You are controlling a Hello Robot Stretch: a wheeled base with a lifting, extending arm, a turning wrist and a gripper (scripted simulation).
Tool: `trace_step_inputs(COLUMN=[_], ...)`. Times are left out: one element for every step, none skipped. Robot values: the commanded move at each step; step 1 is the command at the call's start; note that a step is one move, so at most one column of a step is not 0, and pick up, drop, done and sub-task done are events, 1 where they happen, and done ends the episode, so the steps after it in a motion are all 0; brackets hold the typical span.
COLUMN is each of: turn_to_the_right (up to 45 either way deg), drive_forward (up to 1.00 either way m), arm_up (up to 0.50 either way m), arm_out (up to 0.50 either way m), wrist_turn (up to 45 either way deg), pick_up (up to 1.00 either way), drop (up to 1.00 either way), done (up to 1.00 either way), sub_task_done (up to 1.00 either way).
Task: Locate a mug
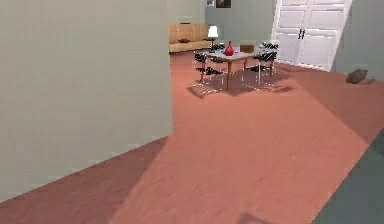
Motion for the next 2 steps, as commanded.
trace_step_inputs(turn_to_the_right=[0.0,3.0], drive_forward=[1.0,0.0], arm_up=[0.0,0.0], arm_out=[0.0,0.0], wrist_turn=[0.0,0.0], pick_up=[0.0,0.0], drop=[0.0,0.0], done=[0.0,0.0], sub_task_done=[0.0,0.0])
